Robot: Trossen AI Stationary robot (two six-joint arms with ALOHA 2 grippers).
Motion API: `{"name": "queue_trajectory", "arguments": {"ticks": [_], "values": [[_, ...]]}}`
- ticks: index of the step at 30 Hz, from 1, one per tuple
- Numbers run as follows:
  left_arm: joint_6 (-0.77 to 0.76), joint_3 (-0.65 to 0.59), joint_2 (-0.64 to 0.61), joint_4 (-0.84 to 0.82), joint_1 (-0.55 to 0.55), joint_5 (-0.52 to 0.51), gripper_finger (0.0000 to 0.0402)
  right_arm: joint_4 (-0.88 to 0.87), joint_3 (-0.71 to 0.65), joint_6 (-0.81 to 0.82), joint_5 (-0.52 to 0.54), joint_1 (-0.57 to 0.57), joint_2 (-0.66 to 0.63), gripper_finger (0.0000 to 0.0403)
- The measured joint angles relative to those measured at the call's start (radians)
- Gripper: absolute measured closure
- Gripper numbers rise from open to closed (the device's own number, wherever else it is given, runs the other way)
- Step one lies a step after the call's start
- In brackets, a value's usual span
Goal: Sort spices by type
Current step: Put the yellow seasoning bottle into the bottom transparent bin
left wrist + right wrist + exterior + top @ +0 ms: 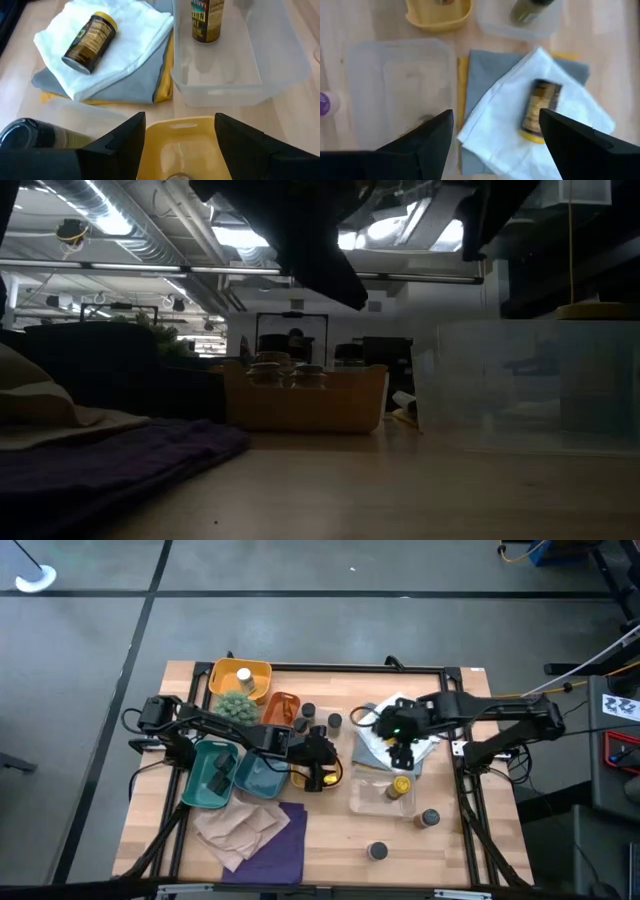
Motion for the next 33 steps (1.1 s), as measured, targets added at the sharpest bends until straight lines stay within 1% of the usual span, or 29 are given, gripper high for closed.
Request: {"name": "queue_trajectory", "arguments": {"ticks": [3, 7, 14, 18, 23, 25, 29, 31, 33], "values": [[0.001, 0.0, 0.0, -0.005, 0.0, 0.0, 0.018, 0.056, -0.06, -0.014, 0.035, 0.0, -0.074, 0.0111], [-0.001, -0.003, 0.0, -0.002, 0.0, 0.0, 0.018, 0.119, -0.187, -0.002, 0.087, 0.0, -0.168, 0.0111], [-0.003, -0.005, 0.0, -0.004, 0.0, 0.0, 0.018, 0.176, -0.412, 0.126, 0.254, -0.001, -0.288, 0.0111], [-0.004, -0.005, 0.0, -0.002, 0.0, 0.0, 0.018, 0.21, -0.527, 0.205, 0.306, -0.001, -0.346, 0.0111], [-0.003, -0.005, 0.0, -0.002, 0.0, 0.0, 0.018, 0.306, -0.66, 0.199, 0.305, -0.015, -0.453, 0.0111], [-0.003, -0.005, 0.0, -0.001, 0.0, 0.0, 0.018, 0.34, -0.71, 0.203, 0.296, -0.045, -0.511, 0.0111], [-0.002, -0.005, 0.0, 0.0, 0.0, 0.0, 0.018, 0.406, -0.795, 0.241, 0.228, -0.137, -0.634, 0.0111], [-0.002, -0.005, 0.0, 0.002, 0.0, 0.0, 0.018, 0.477, -0.835, 0.244, 0.2, -0.171, -0.684, 0.0111], [-0.002, -0.006, 0.0, 0.009, 0.0, -0.001, 0.018, 0.544, -0.884, 0.268, 0.201, -0.195, -0.715, 0.0111]]}}
